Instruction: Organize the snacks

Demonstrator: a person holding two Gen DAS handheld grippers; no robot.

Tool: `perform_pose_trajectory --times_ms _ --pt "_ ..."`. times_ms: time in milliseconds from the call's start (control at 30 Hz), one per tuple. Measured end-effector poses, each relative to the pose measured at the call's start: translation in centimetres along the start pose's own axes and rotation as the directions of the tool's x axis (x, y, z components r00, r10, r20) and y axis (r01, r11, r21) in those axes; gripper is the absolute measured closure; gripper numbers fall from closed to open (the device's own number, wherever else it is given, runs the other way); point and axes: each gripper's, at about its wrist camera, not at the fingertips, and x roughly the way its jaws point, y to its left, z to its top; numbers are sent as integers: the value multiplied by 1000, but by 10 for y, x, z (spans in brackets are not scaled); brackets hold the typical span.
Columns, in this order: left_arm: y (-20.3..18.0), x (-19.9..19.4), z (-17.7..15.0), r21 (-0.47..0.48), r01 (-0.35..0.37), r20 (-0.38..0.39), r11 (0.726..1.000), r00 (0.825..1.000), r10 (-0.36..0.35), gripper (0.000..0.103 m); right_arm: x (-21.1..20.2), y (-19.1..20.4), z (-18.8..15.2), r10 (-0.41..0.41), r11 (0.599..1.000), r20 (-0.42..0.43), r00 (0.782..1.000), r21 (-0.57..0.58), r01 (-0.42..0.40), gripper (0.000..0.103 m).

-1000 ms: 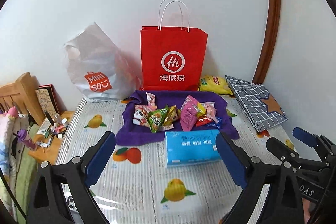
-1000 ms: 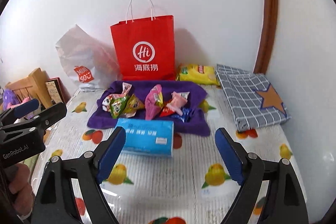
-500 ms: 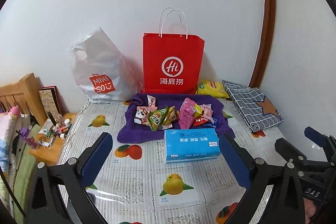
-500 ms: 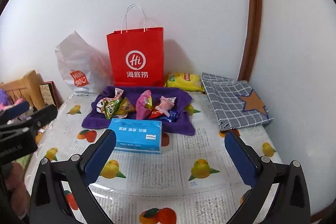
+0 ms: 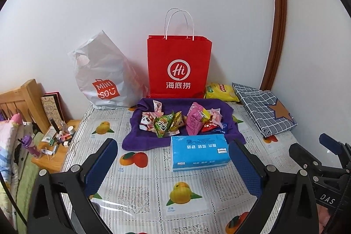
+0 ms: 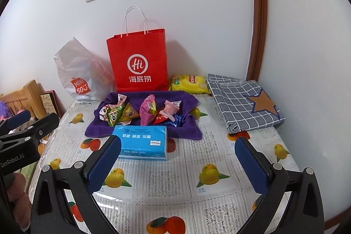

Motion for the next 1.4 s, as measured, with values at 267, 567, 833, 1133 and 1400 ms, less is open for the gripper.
perform_pose_trajectory --times_ms 267,567,833,1133,1400 --pt "-2 -3 2 -1 -2 6 1000 1000 2 1 0 -1 1 -3 1000 0 1000 2 3 1" --pt "-2 -4 1 3 -5 5 1000 1000 5 1 -4 -4 0 -2 1000 8 1000 8 2 1" --pt "-1 -6 2 0 -9 7 1000 1000 9 1 -6 -5 0 2 1000 14 1000 10 -2 1" --pt "-1 -7 2 -1 -8 6 1000 1000 8 1 -8 -5 -1 9 1000 16 1000 4 -9 1" --pt "0 -7 2 -5 -9 5 1000 1000 9 1 -11 -2 -2 7 1000 23 1000 -6 -7 1"
